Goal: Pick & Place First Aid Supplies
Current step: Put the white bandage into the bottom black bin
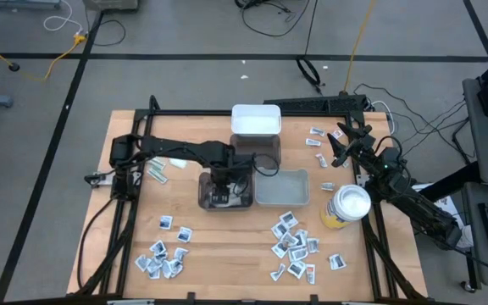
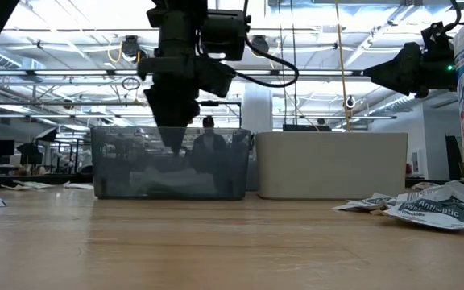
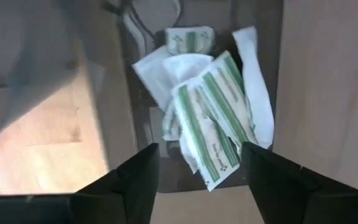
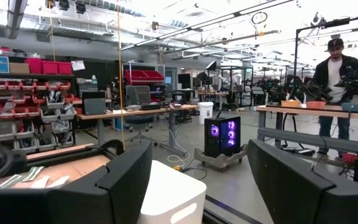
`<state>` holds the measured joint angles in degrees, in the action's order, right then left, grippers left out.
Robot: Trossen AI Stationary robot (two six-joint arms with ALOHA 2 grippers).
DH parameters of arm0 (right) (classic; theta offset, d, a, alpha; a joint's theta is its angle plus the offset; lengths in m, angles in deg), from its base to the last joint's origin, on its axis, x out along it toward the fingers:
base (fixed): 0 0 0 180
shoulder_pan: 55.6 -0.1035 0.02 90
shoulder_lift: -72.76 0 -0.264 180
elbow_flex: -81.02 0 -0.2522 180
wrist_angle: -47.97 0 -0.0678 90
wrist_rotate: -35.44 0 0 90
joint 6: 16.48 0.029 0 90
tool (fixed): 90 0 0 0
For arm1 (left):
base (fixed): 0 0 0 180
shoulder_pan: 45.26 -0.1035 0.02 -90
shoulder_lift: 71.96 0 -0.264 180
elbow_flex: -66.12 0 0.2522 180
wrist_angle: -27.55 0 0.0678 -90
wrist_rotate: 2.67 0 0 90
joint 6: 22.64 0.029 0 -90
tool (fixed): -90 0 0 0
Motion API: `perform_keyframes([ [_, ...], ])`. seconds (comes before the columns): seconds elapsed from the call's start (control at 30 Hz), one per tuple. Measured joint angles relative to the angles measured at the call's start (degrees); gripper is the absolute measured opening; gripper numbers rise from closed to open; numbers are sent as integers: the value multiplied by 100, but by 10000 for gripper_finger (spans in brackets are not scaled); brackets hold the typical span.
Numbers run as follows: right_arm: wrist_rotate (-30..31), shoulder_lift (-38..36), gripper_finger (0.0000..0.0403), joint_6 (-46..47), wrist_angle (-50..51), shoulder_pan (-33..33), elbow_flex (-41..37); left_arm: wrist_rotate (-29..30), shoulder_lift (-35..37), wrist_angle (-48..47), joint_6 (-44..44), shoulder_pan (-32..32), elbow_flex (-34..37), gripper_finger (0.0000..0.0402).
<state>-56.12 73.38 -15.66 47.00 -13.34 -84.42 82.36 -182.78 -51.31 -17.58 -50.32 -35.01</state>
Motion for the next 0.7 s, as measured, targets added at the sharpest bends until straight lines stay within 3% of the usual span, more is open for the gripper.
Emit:
perform_keyframes([
  [0.2, 1, 0, 263, 0, -2, 1, 1, -2, 0, -375, -1045, -339, -341, 246],
  [0.43, 0, 0, 263, 0, -1, 2, 1, -10, 0, -970, -3461, -791, -561, 246],
  [0.7, 0, 0, 263, 0, -1, 2, 1, -751, 0, -924, -5372, -1162, -561, 248],
])
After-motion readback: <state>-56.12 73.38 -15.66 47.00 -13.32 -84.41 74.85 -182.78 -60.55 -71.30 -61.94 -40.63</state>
